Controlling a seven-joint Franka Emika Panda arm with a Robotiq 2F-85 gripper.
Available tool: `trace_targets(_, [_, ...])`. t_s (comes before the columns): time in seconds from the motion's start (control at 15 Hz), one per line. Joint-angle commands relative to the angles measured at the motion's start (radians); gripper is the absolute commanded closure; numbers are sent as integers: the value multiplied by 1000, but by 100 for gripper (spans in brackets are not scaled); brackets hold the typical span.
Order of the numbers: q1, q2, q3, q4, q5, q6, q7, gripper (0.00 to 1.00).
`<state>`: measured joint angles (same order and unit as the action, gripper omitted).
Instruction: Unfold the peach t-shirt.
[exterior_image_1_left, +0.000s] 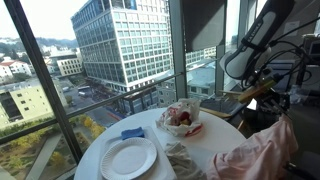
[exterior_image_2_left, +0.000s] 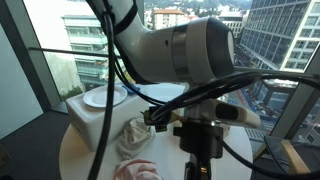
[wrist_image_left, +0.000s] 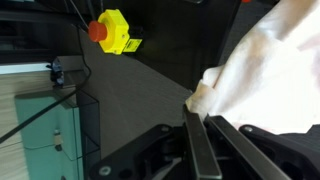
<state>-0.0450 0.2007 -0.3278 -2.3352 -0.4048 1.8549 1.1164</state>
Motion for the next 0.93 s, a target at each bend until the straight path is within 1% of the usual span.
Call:
trace_targets(0.0, [-8,-19,38,23,-100,-123,111,98])
trace_targets(0.13, [-5,-22,73,38,-89,-108,94,98])
trace_targets(0.27, [15,-22,119,62,-100,-71,93,98])
trace_targets(0.47, [56,21,189,147,-152,-43,91,98])
trace_targets(0.6, [76,67,224,215,-176,1,74,98])
trace_targets(0.67, [83,86,237,246,-173,31,71,98])
trace_targets(0.87, [93,155,261,339,-110,137,59,98])
